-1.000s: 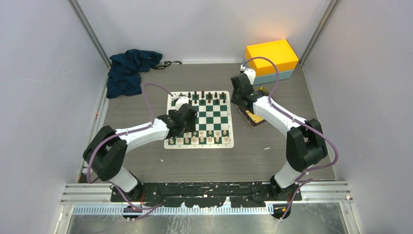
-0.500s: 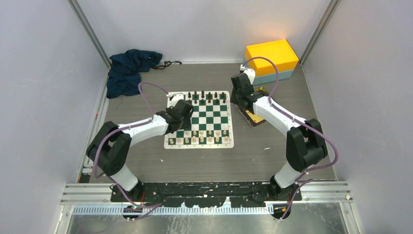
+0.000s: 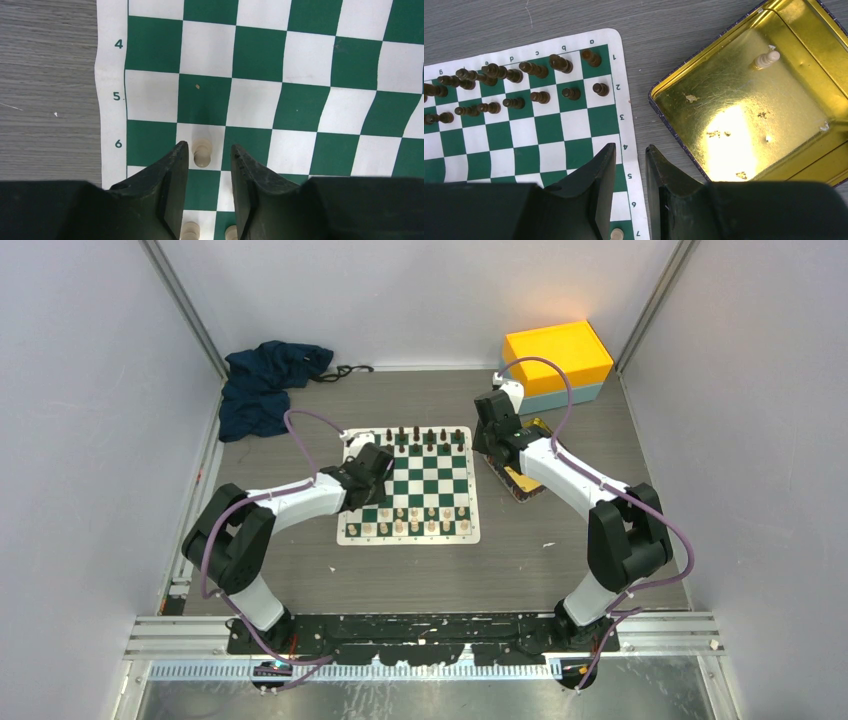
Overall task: Set up the chess pieces on the board
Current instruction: Adjust the chess piece on the chessboard.
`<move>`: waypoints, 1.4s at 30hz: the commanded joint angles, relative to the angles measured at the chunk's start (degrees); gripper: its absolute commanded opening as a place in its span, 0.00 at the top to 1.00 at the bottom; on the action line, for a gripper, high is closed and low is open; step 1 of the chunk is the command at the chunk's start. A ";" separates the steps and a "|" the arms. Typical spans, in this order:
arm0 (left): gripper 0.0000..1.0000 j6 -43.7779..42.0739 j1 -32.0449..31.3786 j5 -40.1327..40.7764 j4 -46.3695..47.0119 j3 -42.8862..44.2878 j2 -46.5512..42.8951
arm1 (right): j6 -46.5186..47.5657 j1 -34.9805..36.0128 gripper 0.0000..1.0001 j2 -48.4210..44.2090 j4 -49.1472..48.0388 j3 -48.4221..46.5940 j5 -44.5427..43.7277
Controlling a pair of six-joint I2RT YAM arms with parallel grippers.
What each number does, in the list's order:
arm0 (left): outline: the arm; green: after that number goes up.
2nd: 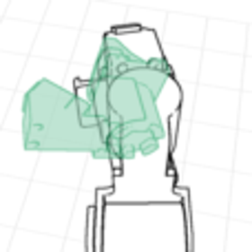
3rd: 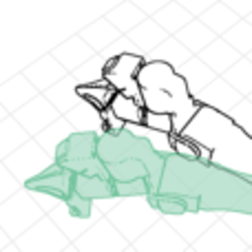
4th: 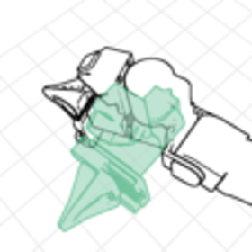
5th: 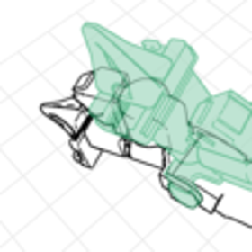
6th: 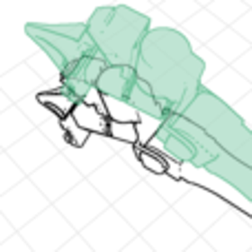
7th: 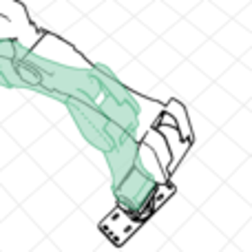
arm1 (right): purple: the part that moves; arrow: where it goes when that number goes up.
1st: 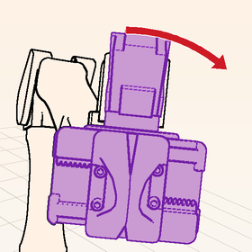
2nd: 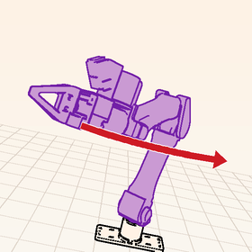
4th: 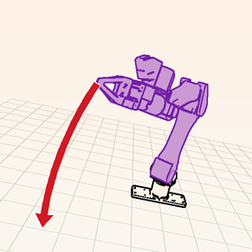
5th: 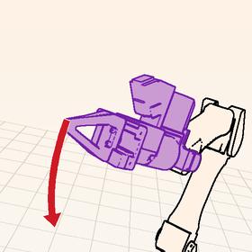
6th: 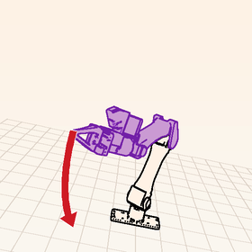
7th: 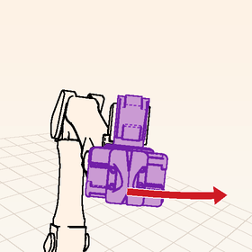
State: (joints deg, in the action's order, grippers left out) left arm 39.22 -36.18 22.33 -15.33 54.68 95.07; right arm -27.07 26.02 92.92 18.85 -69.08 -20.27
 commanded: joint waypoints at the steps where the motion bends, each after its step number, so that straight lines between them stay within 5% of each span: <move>1: 0.65 0.86 0.66 -0.30 2.91 1.68 0.12 | 0.28 -0.26 0.66 -0.73 -2.33 -0.47 -0.21; 18: 0.73 0.94 1.29 -1.05 2.42 0.70 0.45 | 0.20 -0.26 0.66 -0.47 -2.24 -0.53 -0.21; 29: 0.91 1.22 1.30 -0.62 1.19 -0.39 -0.43 | 0.15 -0.20 0.66 -0.90 -2.15 -0.20 -0.12; 42: 0.99 1.56 1.30 -0.27 -0.74 -2.86 -5.20 | 0.13 -0.23 0.66 -1.98 -1.63 0.06 0.27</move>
State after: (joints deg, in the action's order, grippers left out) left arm 40.32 -35.11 21.23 -15.03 53.08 93.93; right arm -27.09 26.02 93.01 18.87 -68.86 -20.05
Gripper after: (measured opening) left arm 0.147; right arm 0.342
